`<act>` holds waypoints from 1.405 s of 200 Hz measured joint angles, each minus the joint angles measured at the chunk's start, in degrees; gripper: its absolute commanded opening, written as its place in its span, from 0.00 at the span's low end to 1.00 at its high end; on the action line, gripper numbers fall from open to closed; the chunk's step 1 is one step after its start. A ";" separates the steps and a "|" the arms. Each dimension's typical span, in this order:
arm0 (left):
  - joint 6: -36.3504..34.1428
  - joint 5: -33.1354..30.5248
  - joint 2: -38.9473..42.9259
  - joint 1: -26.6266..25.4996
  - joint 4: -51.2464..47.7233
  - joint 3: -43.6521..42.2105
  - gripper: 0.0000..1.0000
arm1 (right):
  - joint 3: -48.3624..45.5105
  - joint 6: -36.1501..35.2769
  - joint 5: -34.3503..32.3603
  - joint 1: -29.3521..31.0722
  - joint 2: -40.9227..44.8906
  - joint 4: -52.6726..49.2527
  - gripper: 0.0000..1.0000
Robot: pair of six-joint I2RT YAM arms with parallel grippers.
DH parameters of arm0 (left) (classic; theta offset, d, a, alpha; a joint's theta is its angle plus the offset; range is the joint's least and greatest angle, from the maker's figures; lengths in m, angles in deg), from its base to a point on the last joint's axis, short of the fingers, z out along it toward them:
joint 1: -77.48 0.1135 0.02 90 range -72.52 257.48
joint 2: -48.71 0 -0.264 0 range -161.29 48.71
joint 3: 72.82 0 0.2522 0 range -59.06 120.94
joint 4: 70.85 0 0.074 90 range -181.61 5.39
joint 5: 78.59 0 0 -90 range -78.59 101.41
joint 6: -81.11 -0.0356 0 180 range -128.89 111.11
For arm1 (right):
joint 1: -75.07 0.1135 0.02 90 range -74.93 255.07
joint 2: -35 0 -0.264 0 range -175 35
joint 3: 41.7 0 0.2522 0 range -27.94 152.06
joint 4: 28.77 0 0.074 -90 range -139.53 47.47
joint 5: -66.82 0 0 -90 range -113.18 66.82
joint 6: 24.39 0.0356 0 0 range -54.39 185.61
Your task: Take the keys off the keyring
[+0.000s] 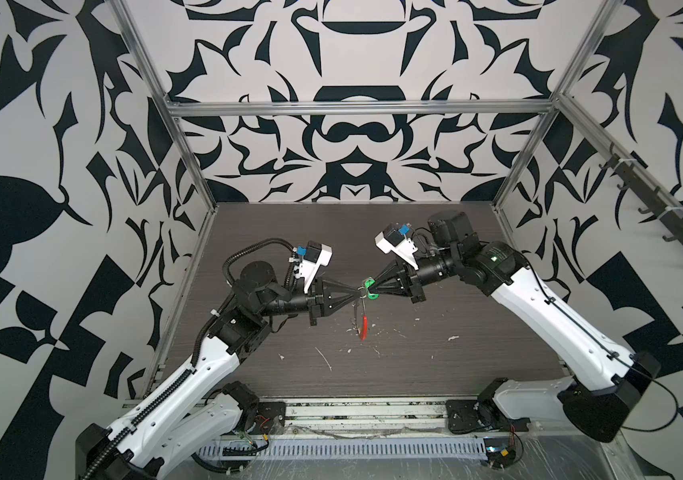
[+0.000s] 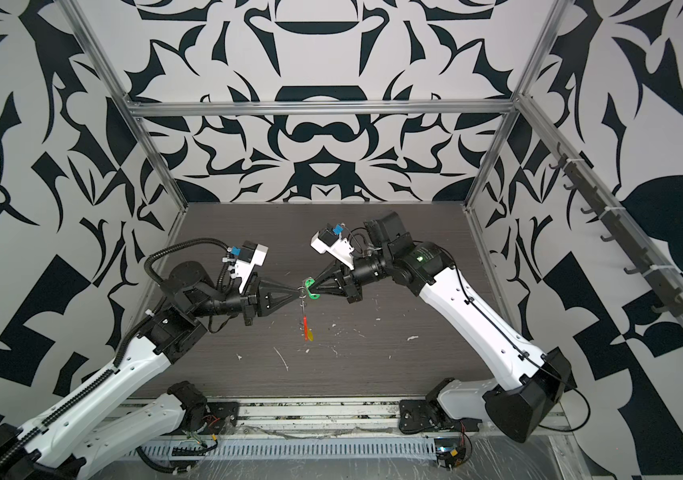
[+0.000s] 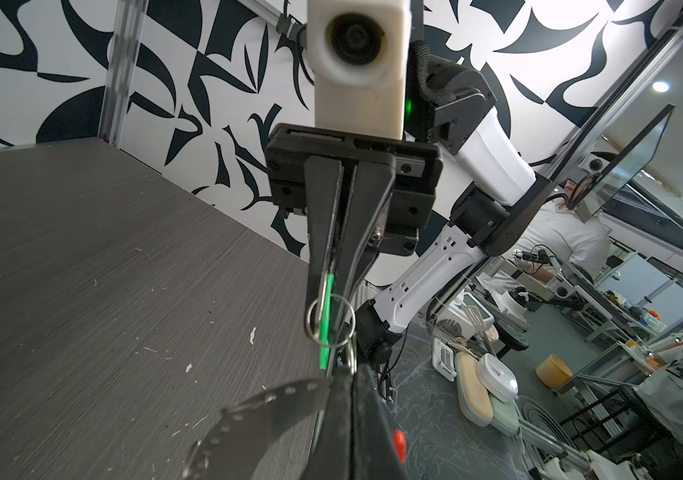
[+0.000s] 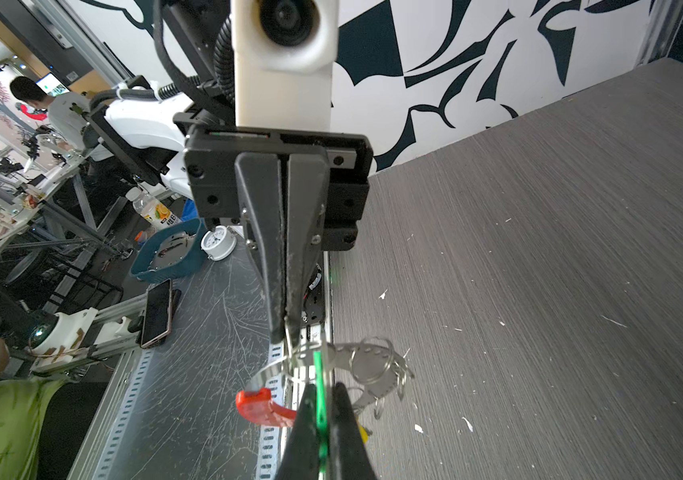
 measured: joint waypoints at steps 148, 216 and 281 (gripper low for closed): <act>5.33 -5.20 1.09 -0.13 8.13 -1.40 0.00 | -9.01 5.18 5.09 -0.15 2.95 11.06 0.00; 4.76 -9.01 2.19 -0.26 7.15 -2.40 0.00 | -14.43 11.02 -5.75 2.75 7.32 19.82 0.09; 0.87 -8.72 3.80 -0.26 3.67 -1.05 0.00 | -18.34 14.88 -12.79 2.89 12.96 20.92 0.43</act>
